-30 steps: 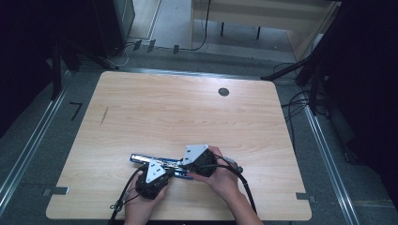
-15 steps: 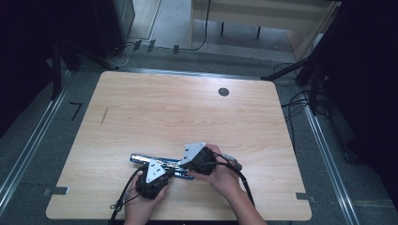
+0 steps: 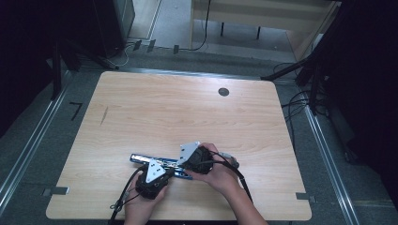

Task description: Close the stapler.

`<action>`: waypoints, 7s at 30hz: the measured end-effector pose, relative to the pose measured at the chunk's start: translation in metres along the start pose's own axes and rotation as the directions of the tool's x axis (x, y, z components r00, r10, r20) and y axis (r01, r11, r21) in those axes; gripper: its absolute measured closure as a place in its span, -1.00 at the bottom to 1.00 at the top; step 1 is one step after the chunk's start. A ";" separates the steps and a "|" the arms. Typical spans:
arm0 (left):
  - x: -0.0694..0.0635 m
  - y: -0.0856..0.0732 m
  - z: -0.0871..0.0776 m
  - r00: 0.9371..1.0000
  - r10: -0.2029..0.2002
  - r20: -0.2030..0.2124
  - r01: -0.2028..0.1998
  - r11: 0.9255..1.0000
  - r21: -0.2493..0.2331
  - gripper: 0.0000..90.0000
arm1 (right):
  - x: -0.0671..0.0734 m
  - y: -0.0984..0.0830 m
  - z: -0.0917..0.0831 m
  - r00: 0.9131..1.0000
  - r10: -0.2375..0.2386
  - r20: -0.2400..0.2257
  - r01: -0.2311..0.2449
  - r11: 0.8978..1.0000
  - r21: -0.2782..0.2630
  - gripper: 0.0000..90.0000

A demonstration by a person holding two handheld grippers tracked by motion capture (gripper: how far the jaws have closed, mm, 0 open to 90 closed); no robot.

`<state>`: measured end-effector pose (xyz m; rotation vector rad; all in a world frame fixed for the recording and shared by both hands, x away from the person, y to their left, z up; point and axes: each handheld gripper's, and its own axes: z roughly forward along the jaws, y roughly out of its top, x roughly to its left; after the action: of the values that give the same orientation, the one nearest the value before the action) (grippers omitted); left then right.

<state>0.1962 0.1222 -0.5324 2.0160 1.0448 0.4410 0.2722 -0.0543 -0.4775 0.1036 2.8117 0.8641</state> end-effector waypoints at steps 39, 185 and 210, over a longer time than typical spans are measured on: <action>0.000 0.000 0.000 1.000 -0.004 -0.001 0.004 1.000 -0.002 1.00 | -0.006 0.002 0.005 0.998 0.017 -0.056 -0.015 0.999 0.039 0.77; 0.001 0.000 -0.001 1.000 0.005 0.009 -0.005 1.000 0.003 0.97 | -0.019 -0.023 0.004 0.952 0.238 -0.192 -0.258 0.962 -0.090 0.76; 0.001 0.000 -0.001 1.000 0.006 0.008 -0.006 1.000 0.003 0.98 | -0.027 -0.025 0.001 0.946 0.261 -0.193 -0.285 0.952 -0.109 0.60</action>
<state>0.1963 0.1232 -0.5322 2.0218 1.0357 0.4345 0.2984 -0.0776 -0.4882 0.4273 2.9352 1.1783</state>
